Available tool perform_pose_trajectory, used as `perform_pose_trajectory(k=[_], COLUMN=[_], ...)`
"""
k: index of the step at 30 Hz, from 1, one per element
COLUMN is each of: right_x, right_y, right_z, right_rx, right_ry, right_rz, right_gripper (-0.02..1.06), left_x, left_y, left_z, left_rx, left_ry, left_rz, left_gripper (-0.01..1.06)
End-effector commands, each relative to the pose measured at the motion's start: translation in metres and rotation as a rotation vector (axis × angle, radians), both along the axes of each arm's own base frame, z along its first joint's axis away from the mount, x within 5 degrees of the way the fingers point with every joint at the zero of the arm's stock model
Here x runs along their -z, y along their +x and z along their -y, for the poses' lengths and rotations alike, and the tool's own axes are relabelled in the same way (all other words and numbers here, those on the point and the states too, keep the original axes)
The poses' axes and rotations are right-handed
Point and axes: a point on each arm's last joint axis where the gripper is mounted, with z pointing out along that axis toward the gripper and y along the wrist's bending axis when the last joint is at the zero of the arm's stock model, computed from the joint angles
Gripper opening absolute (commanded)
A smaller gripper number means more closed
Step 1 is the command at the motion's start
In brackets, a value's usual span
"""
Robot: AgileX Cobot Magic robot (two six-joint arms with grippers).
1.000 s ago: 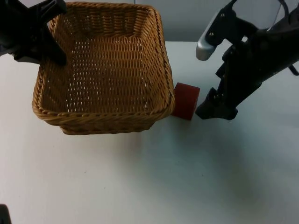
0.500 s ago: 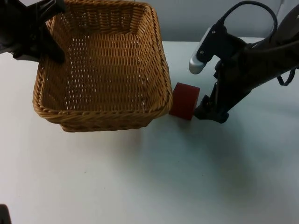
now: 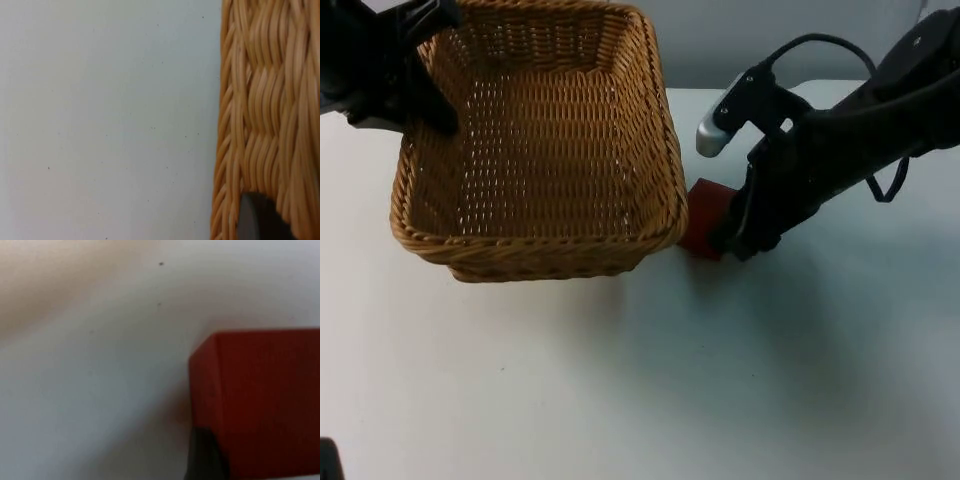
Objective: Pick up the basket with the left hand and place the cube into the basket with the right hand.
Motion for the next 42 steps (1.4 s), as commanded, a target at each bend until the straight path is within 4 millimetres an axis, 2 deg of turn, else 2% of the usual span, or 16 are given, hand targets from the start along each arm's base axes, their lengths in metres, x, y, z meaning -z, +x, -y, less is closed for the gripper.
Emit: perform_pose_trajectory(k=[1,2,3,4,5,8,12,13,16,18,19,21,23,27,32,42], right_x=[0.004,0.004,0.004,0.004,0.002,-0.01,-0.059,-0.059,-0.107,-0.137,-0.137,-0.168,-0.186,-0.192,-0.183,-0.137], right_y=[-0.003,-0.003,-0.003,-0.002,0.001,0.007,0.02,0.02,0.023,0.019,0.019,0.011,0.003,-0.013,-0.025,-0.003], right_z=[-0.006,-0.007,-0.007,-0.007,-0.006,-0.003,0.007,0.007,0.009,0.004,0.004,-0.01,-0.022,-0.046,-0.073,-0.118], right_rx=[-0.005,0.004,0.004,0.018,0.052,0.126,0.258,0.258,0.289,0.246,0.246,0.171,0.106,-0.029,-0.103,-0.051], right_ry=[0.019,0.024,0.024,0.023,0.026,0.034,0.048,0.048,0.091,0.148,0.148,0.224,0.276,0.314,0.317,0.351], right_rz=[-0.032,-0.029,-0.029,-0.018,-0.003,0.058,0.294,0.294,0.431,0.447,0.447,0.436,0.408,0.318,0.282,0.17], right_gripper=[0.29,0.17,0.17,0.05,0.0,0.0,0.0,0.0,0.0,0.0,0.0,0.0,0.0,0.0,0.0,0.01], left_x=[-0.009,-0.009,-0.009,-0.009,-0.009,-0.009,-0.009,-0.009,-0.01,-0.01,-0.01,-0.01,-0.01,-0.01,-0.01,-0.01], left_y=[0.002,0.002,0.002,0.002,0.002,0.003,0.006,0.006,0.007,0.007,0.007,0.007,0.007,0.007,0.007,0.007], left_z=[0.0,0.0,0.0,0.0,0.0,-0.001,-0.003,-0.003,-0.004,-0.004,-0.004,-0.004,-0.004,-0.004,-0.004,-0.004], left_rx=[-0.022,-0.023,-0.023,-0.023,-0.026,-0.034,-0.056,-0.056,-0.066,-0.067,-0.067,-0.07,-0.07,-0.07,-0.07,-0.07], left_ry=[-0.019,-0.018,-0.018,-0.018,-0.016,-0.012,0.001,0.001,0.007,0.008,0.008,0.009,0.009,0.009,0.009,0.009], left_rz=[0.024,0.026,0.026,0.026,0.029,0.037,0.06,0.06,0.07,0.071,0.071,0.074,0.074,0.074,0.074,0.074], left_gripper=[0.0,0.0,0.0,0.0,0.0,0.0,0.0,0.0,0.0,0.0,0.0,0.0,0.0,0.0,0.0,0.0])
